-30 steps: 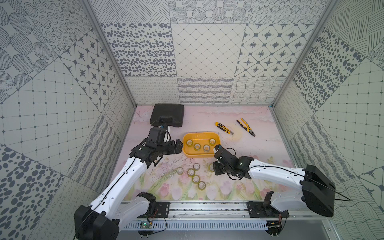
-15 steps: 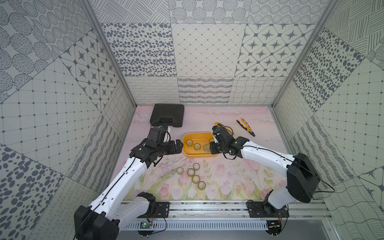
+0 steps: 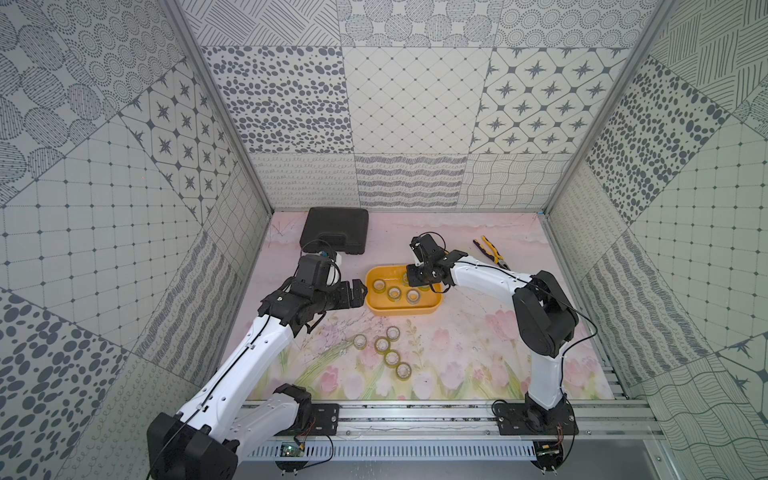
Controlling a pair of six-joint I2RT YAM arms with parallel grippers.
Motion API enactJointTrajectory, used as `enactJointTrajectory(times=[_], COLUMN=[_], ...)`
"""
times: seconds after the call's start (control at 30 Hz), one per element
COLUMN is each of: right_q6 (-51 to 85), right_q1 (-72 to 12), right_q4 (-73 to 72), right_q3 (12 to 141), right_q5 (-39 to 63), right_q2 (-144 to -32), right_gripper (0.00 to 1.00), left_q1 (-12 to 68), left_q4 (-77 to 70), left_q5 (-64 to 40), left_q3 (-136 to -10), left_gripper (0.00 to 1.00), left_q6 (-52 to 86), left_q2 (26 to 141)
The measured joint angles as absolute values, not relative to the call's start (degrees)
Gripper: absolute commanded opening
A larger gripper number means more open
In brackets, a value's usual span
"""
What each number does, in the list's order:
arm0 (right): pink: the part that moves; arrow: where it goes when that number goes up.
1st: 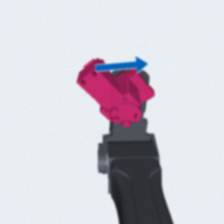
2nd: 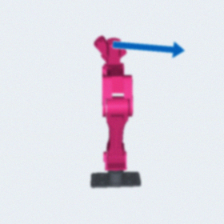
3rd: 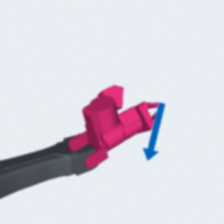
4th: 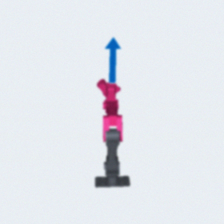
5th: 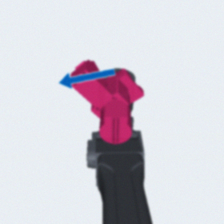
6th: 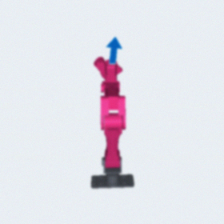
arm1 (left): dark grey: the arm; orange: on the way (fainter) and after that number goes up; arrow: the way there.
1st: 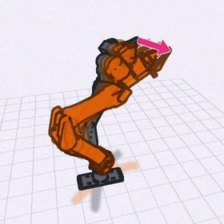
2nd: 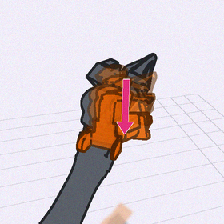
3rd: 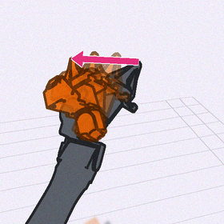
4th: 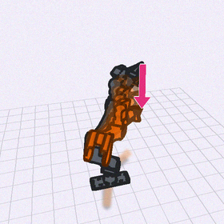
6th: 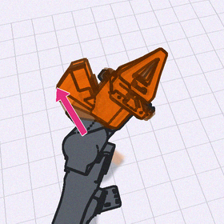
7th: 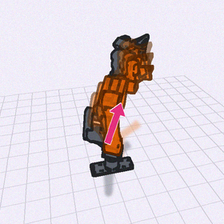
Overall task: Put the transparent tape into the storage box
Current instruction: Place the tape in the storage box.
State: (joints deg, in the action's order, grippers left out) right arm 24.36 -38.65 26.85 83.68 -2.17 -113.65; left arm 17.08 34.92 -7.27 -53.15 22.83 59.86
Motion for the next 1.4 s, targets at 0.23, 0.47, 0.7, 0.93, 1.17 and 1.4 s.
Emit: enactJointTrajectory(times=[0.23, 0.47, 0.7, 0.93, 1.17, 1.4], right_q6=[24.7, 25.0, 25.6, 28.3, 29.3, 30.9], right_q1=[-37.9, -37.8, -37.8, -37.9, -40.2, -44.8], right_q4=[26.8, 27.1, 25.3, 18.3, 17.3, 16.3], right_q3=[86.3, 85.9, 77.3, 61.8, 51.2, 46.2], right_q5=[-1.9, -1.0, 1.1, 3.8, 5.2, 4.6], right_q2=[-118.4, -117.7, -102.3, -84.2, -80.7, -78.9], right_gripper=[0.43, 0.48, 0.5, 0.5, 0.49, 0.49], left_q1=[17.1, 17.1, 17.1, 17.1, 17.1, 17.1], left_q4=[34.9, 34.9, 34.8, 33.7, 30.3, 26.1], left_q5=[-7.4, -7.4, -7.3, -5.6, -5.3, -7.6], left_q3=[-53.1, -53.1, -53.0, -51.6, -50.6, -55.8], left_gripper=[0.99, 0.99, 0.99, 0.99, 0.99, 0.99], left_q6=[22.8, 22.8, 22.8, 23.4, 24.3, 21.9], left_q2=[59.9, 59.9, 60.0, 58.5, 58.5, 67.3])
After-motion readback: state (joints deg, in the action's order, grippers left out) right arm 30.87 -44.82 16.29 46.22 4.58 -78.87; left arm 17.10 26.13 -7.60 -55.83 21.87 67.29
